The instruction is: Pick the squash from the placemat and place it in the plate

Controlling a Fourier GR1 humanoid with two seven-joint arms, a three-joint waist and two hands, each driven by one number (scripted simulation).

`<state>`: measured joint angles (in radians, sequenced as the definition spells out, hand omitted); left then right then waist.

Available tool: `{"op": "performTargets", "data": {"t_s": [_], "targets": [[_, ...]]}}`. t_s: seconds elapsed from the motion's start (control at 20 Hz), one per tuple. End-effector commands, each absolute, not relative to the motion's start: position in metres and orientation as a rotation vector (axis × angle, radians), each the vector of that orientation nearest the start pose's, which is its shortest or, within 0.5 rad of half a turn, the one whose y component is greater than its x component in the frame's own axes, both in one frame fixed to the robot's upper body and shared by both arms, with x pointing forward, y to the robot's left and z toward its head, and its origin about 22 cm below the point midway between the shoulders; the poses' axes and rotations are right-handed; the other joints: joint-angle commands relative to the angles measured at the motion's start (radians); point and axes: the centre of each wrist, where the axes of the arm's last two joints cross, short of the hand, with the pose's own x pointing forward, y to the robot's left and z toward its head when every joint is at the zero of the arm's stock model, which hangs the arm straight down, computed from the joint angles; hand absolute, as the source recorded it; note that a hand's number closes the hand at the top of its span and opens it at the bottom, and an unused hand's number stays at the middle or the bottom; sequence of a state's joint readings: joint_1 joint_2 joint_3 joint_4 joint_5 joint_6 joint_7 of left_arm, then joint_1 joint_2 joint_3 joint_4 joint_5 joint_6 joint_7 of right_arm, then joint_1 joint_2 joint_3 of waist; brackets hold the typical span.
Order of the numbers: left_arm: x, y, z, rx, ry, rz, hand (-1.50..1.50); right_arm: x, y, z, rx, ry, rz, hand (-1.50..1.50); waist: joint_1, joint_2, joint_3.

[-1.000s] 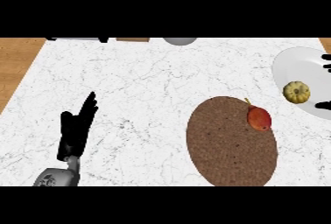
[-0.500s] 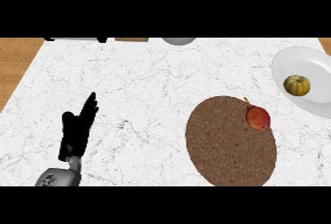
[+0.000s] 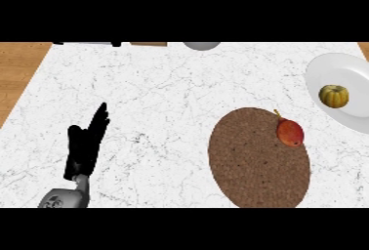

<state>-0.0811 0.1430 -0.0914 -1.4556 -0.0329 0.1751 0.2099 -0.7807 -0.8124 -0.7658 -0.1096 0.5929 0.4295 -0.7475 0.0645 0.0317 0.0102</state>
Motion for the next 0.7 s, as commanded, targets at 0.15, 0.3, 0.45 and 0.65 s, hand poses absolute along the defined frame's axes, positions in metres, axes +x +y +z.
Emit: {"op": "performTargets", "data": {"t_s": [0.15, 0.3, 0.45, 0.65], "targets": [[0.269, 0.224, 0.002, 0.207, -1.325, -0.072, 0.00, 0.312, -0.518, 0.061, -0.275, -1.744, 0.254, -1.50, -0.003, 0.002, 0.000], [0.259, 0.219, 0.001, 0.178, -1.318, -0.084, 0.00, 0.312, -0.513, 0.053, -0.323, -1.704, 0.259, -1.50, 0.009, -0.001, 0.000], [0.260, 0.233, -0.005, 0.189, -1.327, -0.085, 0.00, 0.307, -0.517, 0.053, -0.376, -1.679, 0.273, -1.50, 0.006, 0.001, -0.001], [0.260, 0.226, -0.002, 0.172, -1.334, -0.083, 0.00, 0.300, -0.522, 0.050, -0.416, -1.657, 0.267, -1.50, 0.007, 0.002, 0.000]]}}
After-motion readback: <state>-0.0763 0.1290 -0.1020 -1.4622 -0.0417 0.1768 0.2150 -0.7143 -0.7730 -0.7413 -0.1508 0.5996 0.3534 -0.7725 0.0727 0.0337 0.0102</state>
